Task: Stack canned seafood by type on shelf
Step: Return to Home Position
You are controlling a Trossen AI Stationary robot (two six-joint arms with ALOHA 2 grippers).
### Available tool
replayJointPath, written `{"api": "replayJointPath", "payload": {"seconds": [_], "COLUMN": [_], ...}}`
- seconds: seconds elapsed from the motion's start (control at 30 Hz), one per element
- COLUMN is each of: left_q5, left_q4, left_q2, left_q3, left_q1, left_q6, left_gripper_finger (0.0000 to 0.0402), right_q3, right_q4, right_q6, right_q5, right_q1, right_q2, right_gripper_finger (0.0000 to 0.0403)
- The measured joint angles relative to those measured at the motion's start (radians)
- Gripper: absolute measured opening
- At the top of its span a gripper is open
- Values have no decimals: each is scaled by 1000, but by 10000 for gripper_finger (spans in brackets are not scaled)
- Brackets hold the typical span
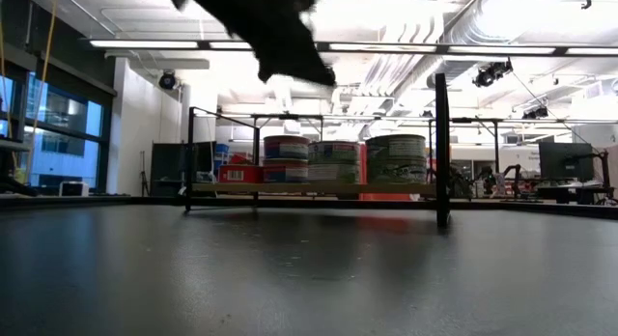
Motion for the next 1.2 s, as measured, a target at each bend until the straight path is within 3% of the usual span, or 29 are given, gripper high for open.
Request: {"api": "replayJointPath", "payload": {"seconds": [0.1, 0.17, 0.27, 0.4, 0.57, 0.93, 1.13, 1.2], "left_q5": [217, 255, 199, 95, 67, 114, 118, 129], "left_q4": [11, 39, 164, 483, 661, 662, 485, 472], "left_q2": [-130, -217, -345, -494, -701, -1097, -1203, -1221], "left_q3": [-59, -134, -307, -561, -788, -1083, -1102, -1102], "left_q1": [-18, -50, -122, -214, -216, -149, -142, -136], "left_q6": [-41, -100, -203, -324, -338, -339, -334, -352], "left_gripper_finger": [0, 0, 0, 0, 0, 0, 0, 0], "right_q3": [0, 0, 0, 0, 0, 0, 0, 0], "right_q4": [-22, -35, -27, 46, 124, 141, 132, 132], "right_q6": [-45, -75, -119, -186, -226, -226, -262, -232], "right_q5": [9, 8, 3, 1, 2, 106, -154, -187], "right_q1": [-22, -39, -59, -73, -95, -105, -105, -100], "right_q2": [0, 0, -2, -31, -111, -265, -262, -262], "right_gripper_finger": [0, 0, 0, 0, 0, 0, 0, 0]}}
